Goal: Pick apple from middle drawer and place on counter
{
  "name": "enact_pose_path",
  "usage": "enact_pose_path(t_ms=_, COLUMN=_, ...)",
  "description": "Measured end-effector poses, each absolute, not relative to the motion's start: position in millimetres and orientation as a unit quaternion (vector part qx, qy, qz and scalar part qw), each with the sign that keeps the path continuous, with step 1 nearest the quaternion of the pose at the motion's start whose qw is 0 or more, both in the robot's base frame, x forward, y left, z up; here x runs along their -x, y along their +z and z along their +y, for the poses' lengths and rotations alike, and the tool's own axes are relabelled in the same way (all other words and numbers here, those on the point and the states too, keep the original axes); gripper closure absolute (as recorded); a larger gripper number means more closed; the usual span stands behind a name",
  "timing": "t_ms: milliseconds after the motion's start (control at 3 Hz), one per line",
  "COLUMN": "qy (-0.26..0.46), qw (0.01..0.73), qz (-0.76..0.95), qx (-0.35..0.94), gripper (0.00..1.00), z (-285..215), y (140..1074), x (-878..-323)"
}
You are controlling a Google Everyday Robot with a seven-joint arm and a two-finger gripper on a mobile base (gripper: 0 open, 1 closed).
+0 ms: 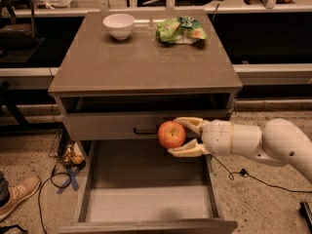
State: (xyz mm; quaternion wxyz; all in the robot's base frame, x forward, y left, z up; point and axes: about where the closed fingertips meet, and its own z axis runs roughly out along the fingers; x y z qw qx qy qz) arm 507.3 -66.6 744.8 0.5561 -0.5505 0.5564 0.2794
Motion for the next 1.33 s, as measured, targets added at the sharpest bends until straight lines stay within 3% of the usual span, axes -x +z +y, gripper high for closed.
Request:
enact_pose_path(t_ms=667, qy=0.226, qw=0.565, qz=0.593, qx=0.527, gripper=1.0, z=-104.4, y=837.9, x=-567.7)
enact_pose_path(t_ms=1333, qy=0.21, qw=0.542, qz=0.636, qx=0.508, gripper=1.0, z=-109.0, y=879.2, x=-615.3)
